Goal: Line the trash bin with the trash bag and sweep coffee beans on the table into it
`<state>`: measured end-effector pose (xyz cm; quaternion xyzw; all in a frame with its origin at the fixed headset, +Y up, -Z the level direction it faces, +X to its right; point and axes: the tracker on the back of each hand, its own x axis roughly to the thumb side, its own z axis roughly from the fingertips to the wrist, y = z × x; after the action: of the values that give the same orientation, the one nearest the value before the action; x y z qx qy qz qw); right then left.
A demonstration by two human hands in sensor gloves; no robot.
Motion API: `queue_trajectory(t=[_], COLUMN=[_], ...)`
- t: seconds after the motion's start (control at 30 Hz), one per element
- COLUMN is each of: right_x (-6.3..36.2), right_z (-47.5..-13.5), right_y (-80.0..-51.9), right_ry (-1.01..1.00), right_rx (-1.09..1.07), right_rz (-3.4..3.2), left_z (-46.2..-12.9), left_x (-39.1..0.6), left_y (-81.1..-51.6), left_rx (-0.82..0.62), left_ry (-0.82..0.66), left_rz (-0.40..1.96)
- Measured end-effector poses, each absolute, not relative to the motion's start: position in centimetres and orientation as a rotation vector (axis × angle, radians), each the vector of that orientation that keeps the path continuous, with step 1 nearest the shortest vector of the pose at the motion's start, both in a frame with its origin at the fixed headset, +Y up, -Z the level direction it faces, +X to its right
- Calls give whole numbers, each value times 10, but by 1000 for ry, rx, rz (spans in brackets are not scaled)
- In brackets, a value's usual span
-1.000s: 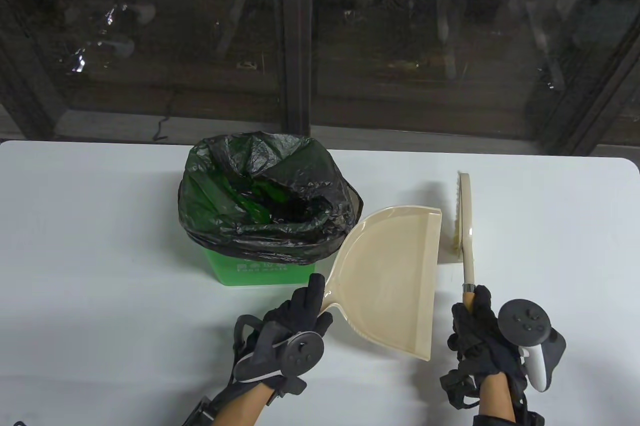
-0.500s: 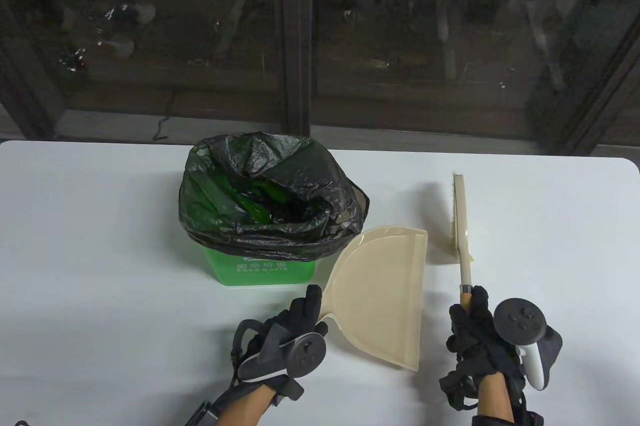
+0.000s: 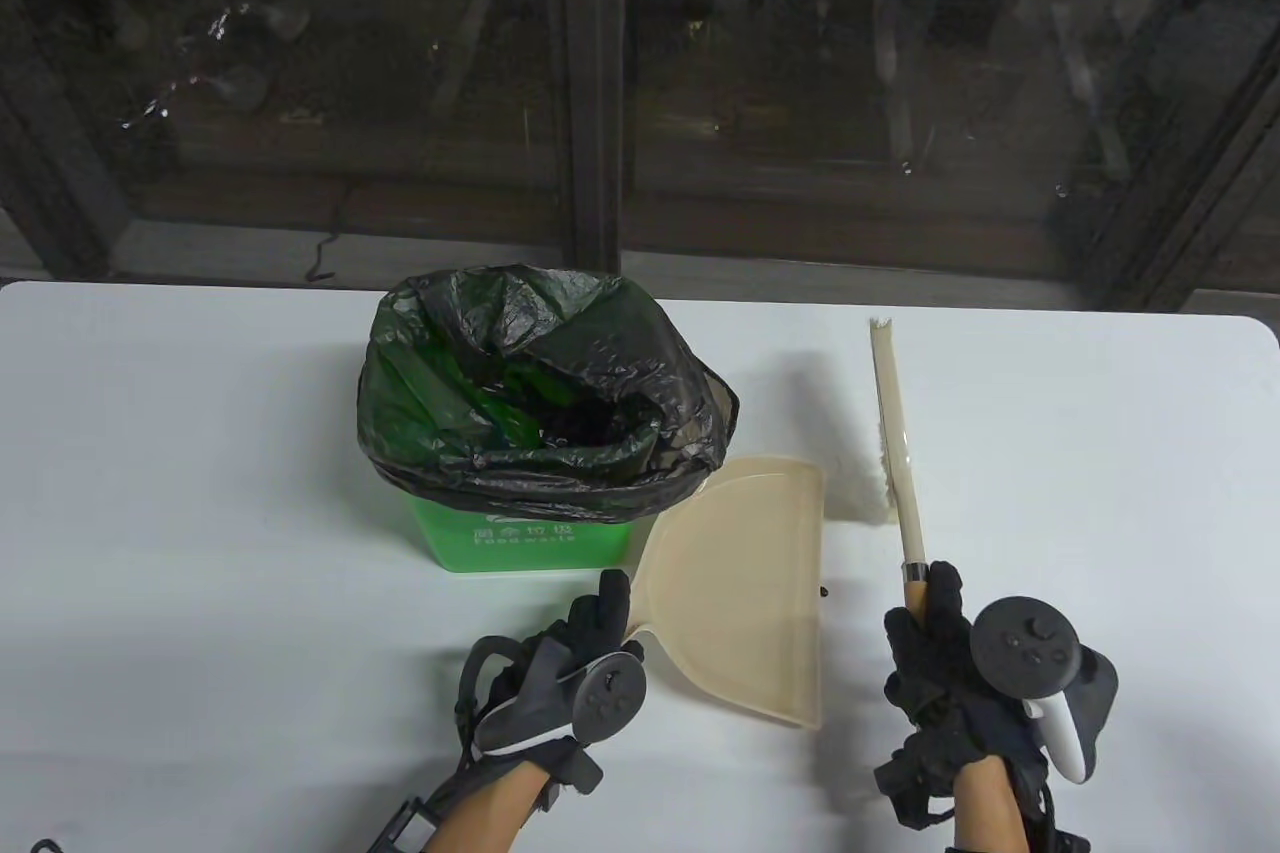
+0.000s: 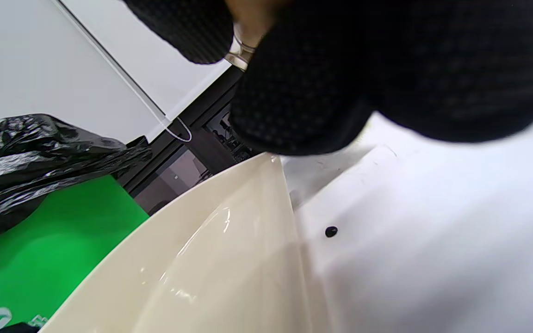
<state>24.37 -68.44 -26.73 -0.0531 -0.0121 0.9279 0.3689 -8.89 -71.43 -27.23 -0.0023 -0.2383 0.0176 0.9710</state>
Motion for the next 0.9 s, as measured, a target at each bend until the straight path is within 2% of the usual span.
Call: queue_trajectory(t=[0.43,0.9], right_x=[238,220], right_z=[-247,-239], right_y=[-666,-658], right_ry=[143,347], right_rx=[-68,-22], right_rz=[2495,2475], left_z=[-280,-281], left_x=[-94,-74], left_y=[-723,-731], left_rx=[-37,-51], left_ry=[-448,-456], left_rz=[25,-76])
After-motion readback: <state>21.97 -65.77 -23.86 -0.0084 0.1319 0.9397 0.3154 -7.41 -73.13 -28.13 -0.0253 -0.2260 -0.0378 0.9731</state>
